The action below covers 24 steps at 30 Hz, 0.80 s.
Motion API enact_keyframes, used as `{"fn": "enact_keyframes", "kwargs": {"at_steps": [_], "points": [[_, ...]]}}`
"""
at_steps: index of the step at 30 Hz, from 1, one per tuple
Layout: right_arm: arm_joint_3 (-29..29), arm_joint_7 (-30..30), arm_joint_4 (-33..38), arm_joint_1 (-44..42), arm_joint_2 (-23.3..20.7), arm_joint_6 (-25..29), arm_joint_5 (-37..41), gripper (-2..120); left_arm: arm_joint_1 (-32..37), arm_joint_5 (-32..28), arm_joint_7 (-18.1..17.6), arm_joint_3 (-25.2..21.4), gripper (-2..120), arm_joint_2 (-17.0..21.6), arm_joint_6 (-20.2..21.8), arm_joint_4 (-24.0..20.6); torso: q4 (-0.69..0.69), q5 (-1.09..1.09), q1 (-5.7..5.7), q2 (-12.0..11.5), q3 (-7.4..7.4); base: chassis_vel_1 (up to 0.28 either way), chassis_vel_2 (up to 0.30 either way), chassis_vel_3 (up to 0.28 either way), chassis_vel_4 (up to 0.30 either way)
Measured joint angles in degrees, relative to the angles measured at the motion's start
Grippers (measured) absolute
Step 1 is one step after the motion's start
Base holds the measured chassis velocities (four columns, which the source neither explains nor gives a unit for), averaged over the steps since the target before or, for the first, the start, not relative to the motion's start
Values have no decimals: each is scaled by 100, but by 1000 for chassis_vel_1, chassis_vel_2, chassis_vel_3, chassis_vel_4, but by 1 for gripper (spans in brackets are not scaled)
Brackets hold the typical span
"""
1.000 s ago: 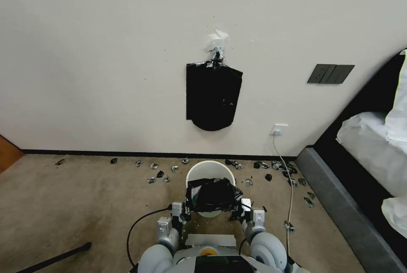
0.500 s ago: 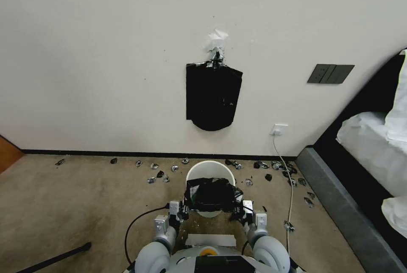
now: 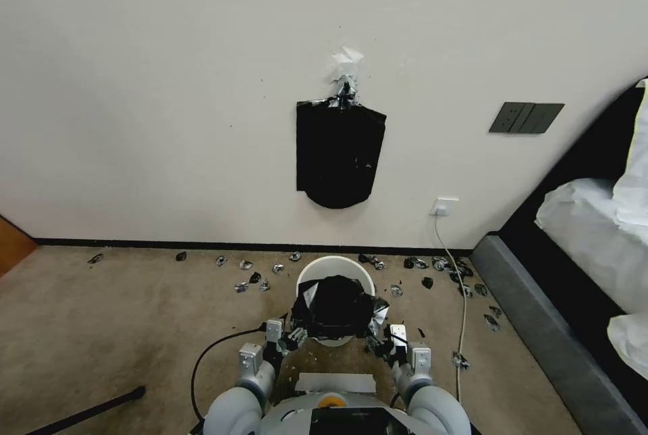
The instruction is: Place a trash bag onto the trash bin.
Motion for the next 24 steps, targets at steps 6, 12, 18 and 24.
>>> {"fn": "enact_keyframes", "kwargs": {"at_steps": [6, 12, 18, 24], "points": [[69, -1, 234, -196, -73, 0, -78, 100, 230, 244, 112, -157, 100, 151, -232, -78, 0, -1, 0, 0, 0, 0, 0, 0, 0], [184, -117, 644, -568, -178, 109, -464, 100, 885, 890, 434, -542, 100, 260, -1069, -194, 0, 0, 0, 0, 0, 0, 0, 0, 0], [338, -276, 1098, -843, -318, 384, -752, 100, 1468, 1475, 821, -969, 100, -71, -1767, -232, 0, -1, 0, 0, 0, 0, 0, 0, 0], [996, -970, 1430, -404, -716, 572, 171, 100, 1642, 1662, 839, -1584, 100, -820, -2100, -250, -1, 1, 0, 0, 0, 0, 0, 0, 0]]}}
